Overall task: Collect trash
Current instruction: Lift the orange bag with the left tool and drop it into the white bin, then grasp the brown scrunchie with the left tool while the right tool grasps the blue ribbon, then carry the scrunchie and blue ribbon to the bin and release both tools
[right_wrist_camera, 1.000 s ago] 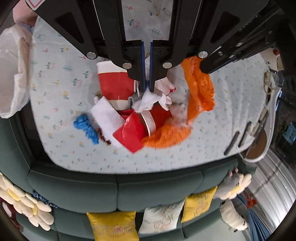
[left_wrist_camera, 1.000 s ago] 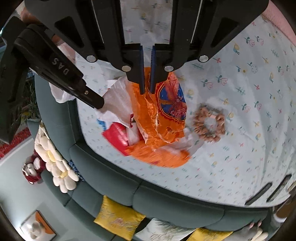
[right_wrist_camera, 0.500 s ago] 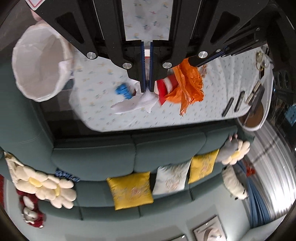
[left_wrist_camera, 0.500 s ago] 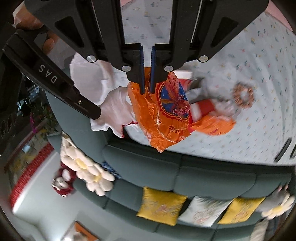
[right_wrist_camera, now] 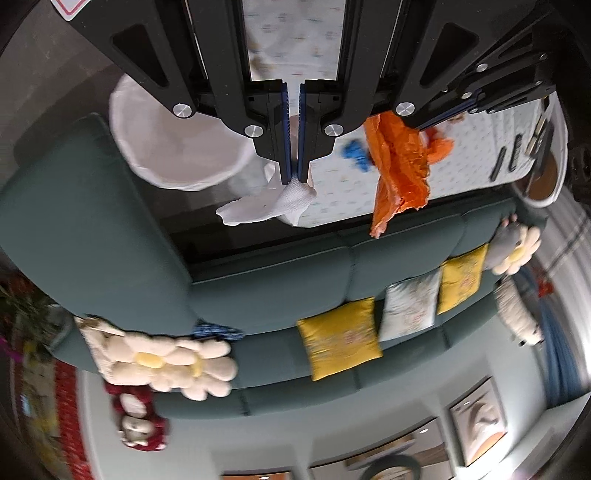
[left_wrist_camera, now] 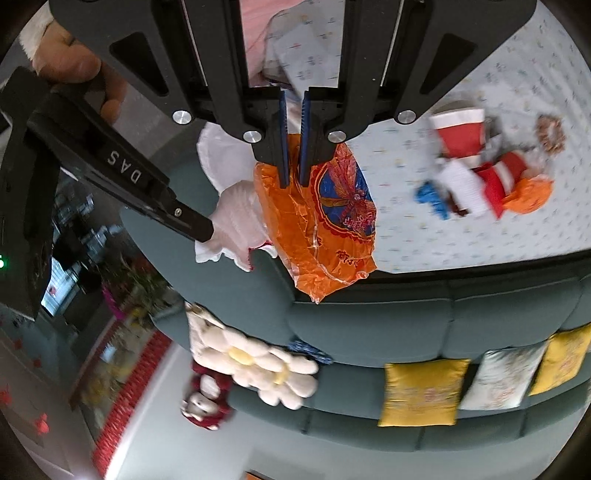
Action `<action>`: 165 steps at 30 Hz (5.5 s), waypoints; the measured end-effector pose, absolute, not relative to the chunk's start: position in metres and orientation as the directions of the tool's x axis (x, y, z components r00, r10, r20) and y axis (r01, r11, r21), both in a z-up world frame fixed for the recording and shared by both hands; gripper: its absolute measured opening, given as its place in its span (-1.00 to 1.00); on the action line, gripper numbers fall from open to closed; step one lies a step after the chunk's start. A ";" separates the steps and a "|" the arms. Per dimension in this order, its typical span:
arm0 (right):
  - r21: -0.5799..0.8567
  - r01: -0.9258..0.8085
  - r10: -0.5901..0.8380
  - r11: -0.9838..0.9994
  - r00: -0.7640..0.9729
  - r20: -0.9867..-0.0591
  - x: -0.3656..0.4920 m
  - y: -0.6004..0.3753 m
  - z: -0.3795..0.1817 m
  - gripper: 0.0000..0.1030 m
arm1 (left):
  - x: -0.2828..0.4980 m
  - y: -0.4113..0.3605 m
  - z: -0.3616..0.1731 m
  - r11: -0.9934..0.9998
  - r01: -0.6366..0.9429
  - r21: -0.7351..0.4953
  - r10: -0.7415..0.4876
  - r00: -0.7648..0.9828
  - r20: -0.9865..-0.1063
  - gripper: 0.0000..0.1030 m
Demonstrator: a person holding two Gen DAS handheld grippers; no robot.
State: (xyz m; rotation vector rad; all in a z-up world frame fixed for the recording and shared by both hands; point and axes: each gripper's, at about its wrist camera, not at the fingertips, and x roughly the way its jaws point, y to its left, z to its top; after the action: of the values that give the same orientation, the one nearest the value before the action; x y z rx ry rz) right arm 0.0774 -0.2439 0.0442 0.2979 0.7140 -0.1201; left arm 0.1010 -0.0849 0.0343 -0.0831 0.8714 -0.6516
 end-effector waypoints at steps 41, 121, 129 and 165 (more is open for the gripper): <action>0.207 0.336 -0.126 0.919 0.746 -0.653 0.063 -0.303 0.041 0.00 | 0.121 -0.140 0.022 0.819 0.456 -0.347 -0.547 0.440 -0.712 -0.10; 0.146 0.198 0.064 0.969 0.367 -0.928 0.305 -0.074 -0.195 -0.25 | 0.241 0.260 -0.191 0.936 -0.310 -0.167 -0.054 0.343 -0.938 -0.76; 0.148 0.163 0.081 0.976 0.360 -0.929 0.284 -0.077 -0.187 -0.59 | 0.232 0.246 -0.178 0.931 -0.305 -0.200 -0.082 0.359 -0.930 -0.87; 0.313 0.271 0.044 0.910 0.687 -0.725 0.096 -0.249 -0.018 -0.61 | 0.156 -0.045 0.019 0.950 0.257 -0.180 -0.302 0.598 -0.742 -0.88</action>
State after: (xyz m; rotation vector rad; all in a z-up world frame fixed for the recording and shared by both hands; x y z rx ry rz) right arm 0.0961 -0.2494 -0.0179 0.4190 0.8095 -0.1313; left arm 0.1558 -0.0452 0.0191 -0.0565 0.8715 -0.3245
